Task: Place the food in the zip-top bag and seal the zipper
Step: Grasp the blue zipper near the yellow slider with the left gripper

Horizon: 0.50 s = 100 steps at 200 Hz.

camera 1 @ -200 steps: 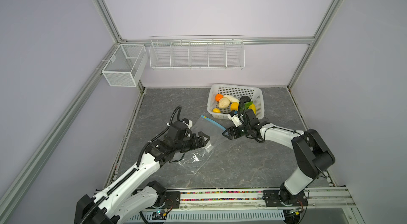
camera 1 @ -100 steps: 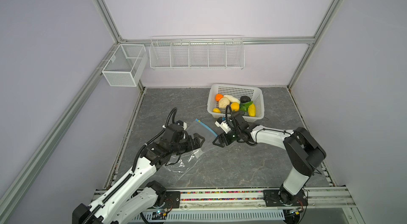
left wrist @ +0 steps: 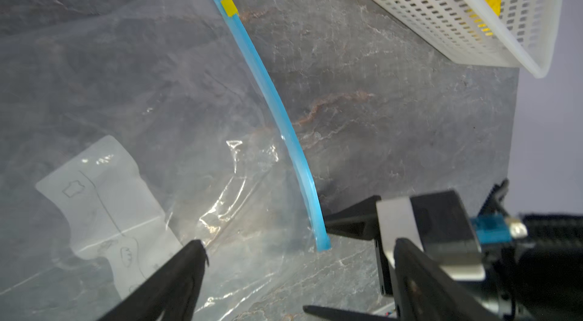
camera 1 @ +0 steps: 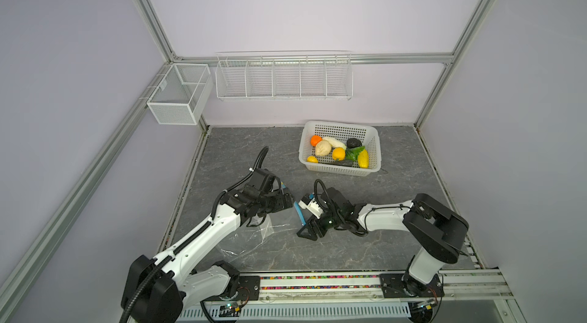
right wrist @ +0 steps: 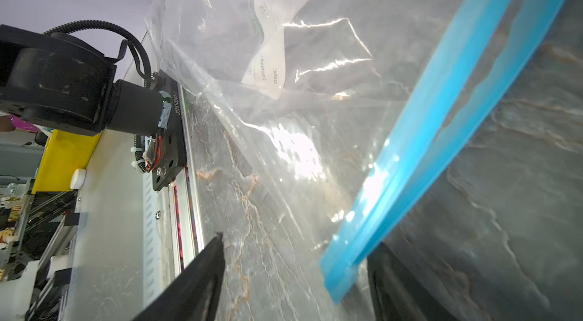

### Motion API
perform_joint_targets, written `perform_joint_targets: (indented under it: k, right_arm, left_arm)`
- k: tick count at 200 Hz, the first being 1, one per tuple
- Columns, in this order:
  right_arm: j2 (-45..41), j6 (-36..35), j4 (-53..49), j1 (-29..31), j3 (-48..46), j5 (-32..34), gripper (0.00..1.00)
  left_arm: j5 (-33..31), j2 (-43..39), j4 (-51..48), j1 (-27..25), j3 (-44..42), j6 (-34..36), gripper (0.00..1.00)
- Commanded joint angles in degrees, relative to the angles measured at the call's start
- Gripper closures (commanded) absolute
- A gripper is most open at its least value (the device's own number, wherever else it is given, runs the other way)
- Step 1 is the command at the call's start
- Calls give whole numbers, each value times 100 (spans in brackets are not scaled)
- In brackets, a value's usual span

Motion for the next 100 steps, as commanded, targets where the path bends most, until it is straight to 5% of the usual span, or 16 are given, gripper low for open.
perform_joint_targets:
  k: [1,54,100]
  right_arm:
    - [-430,-216,462,-58,-198,249,25]
    - [-1222,-718,-254,-553,-470,546,24]
    - [-1688,-1100,-824,-798,-470,610,24]
  left_arm:
    - [-429,534,-521,15,703,111,6]
    - [-1079,2326,-1833,-162,2218,-122,10]
    - [-1346,3198,-1852,-249,2736,-366,19]
